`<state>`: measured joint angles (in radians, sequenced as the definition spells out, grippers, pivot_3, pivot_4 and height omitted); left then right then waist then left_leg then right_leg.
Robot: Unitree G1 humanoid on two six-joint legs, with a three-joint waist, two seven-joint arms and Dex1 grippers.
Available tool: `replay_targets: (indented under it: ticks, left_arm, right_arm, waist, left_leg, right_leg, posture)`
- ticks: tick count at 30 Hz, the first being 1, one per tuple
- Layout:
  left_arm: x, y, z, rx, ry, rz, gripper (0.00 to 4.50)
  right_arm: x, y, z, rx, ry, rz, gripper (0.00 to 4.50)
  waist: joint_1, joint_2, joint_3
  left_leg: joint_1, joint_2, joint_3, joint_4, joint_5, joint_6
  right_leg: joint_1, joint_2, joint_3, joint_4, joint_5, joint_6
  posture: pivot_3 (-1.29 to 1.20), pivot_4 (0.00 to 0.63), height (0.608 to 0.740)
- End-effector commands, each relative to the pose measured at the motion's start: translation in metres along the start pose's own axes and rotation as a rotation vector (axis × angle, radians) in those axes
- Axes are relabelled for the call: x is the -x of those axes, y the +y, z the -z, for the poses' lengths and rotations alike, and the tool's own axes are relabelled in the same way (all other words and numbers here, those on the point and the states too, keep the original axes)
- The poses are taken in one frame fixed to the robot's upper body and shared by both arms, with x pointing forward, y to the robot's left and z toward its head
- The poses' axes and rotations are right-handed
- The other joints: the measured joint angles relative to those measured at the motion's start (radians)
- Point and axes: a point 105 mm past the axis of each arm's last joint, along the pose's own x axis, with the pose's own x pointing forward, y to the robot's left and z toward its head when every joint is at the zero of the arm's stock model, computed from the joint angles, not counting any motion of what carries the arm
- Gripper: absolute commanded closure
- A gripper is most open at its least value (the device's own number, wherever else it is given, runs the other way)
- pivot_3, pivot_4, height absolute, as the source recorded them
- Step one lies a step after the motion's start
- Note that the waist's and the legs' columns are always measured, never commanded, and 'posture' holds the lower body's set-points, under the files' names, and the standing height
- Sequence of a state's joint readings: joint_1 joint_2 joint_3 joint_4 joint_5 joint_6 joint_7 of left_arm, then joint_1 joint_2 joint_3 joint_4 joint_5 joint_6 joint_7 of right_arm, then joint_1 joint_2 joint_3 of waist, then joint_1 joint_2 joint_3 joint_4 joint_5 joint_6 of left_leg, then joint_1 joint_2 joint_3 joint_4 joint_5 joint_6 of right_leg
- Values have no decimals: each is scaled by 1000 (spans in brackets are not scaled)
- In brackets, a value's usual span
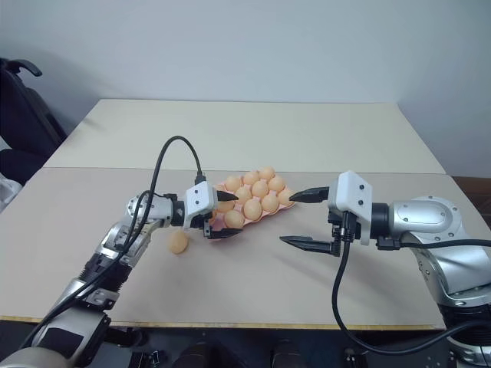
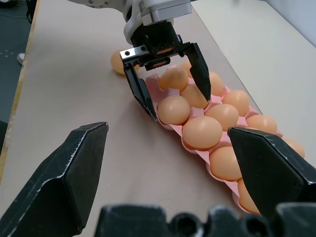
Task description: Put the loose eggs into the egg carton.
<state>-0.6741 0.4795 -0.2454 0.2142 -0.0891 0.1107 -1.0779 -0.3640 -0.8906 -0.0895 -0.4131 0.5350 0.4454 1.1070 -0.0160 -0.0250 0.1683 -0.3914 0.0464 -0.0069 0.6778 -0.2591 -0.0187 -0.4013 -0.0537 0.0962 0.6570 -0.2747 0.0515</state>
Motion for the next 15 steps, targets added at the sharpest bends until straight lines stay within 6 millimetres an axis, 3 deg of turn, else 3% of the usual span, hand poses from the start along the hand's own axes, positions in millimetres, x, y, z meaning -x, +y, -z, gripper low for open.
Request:
replay_targets:
  ticks: [1,6,11,15]
  left_arm:
    - [29,13,-29,-24,-90,-29,27]
    - [87,13,-33,18,-77,-29,27]
    - [159,-3,-23,6,17,19,27]
    - [191,-18,-26,77,26,45,27]
  right_arm:
    - [6,-1,-12,30,-24,16,0]
    - [12,0,-10,-6,-33,9,0]
    - [20,2,-7,-45,-33,-26,0]
    - [26,4,-4,-55,-17,-52,0]
  waist:
    - [-3,0,0]
    - [-15,0,0]
    - [-24,0,0]
    - [-23,0,0]
  left_leg:
    - [0,0,0,0,0,0]
    - [0,1,0,-1,0,0]
    - [1,1,0,-1,0,0]
    - [1,2,1,-1,0,0]
  right_leg:
    - [0,0,0,0,0,0]
    - [0,0,0,0,0,0]
    - [0,0,0,0,0,0]
    - [0,0,-1,0,0,0]
  posture:
    - [0,150,740]
    - [0,150,740]
    - [0,150,740]
    - [0,150,740]
